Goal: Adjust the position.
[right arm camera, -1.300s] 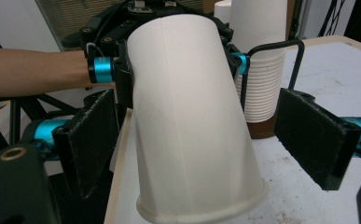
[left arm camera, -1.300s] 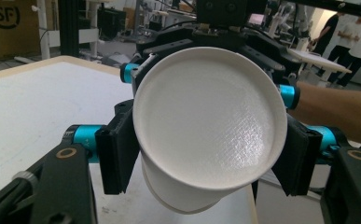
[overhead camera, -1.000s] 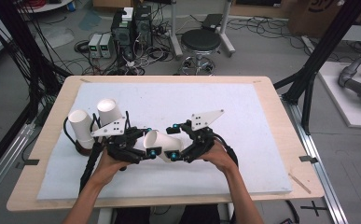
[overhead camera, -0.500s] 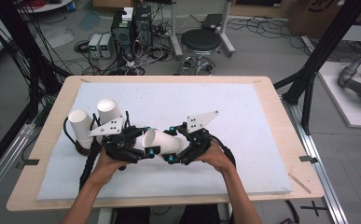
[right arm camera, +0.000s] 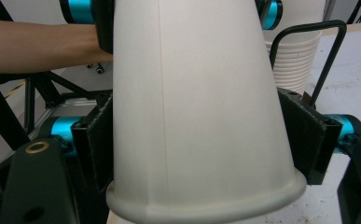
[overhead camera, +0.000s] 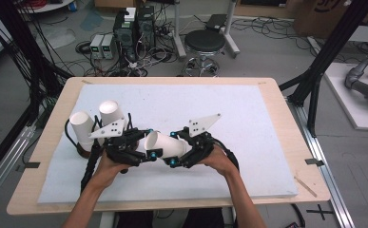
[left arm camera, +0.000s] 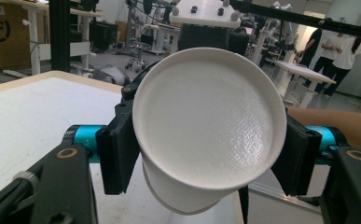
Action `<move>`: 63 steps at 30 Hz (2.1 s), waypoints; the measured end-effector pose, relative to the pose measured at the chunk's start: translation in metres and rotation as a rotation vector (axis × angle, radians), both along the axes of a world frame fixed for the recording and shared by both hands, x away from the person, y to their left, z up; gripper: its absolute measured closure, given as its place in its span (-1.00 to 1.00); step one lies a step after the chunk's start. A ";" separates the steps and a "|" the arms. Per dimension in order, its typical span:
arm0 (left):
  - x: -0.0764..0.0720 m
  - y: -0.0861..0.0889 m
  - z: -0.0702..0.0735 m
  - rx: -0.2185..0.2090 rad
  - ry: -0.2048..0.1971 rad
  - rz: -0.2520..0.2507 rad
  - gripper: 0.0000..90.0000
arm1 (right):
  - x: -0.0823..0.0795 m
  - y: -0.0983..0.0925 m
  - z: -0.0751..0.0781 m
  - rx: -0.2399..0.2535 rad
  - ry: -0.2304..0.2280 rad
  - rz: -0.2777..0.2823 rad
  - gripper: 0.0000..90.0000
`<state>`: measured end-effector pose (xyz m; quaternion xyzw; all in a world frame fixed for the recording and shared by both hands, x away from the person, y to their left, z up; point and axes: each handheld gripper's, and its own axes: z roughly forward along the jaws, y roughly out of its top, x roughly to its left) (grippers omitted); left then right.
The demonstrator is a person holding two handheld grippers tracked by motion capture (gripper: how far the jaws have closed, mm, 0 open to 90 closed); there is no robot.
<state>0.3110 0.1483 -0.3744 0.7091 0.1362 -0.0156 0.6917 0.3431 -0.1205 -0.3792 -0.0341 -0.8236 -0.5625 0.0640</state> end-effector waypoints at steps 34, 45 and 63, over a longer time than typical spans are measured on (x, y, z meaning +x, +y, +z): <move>-0.002 0.004 -0.002 0.078 0.040 0.048 -0.96 | -0.002 -0.006 0.003 -0.016 0.008 -0.014 -0.38; -0.007 0.008 0.002 0.160 0.001 0.059 -0.96 | -0.002 -0.010 0.004 -0.025 0.003 -0.021 -0.38; -0.005 0.009 0.016 0.411 0.008 0.030 -0.96 | -0.004 -0.011 0.022 -0.176 -0.044 -0.012 -0.38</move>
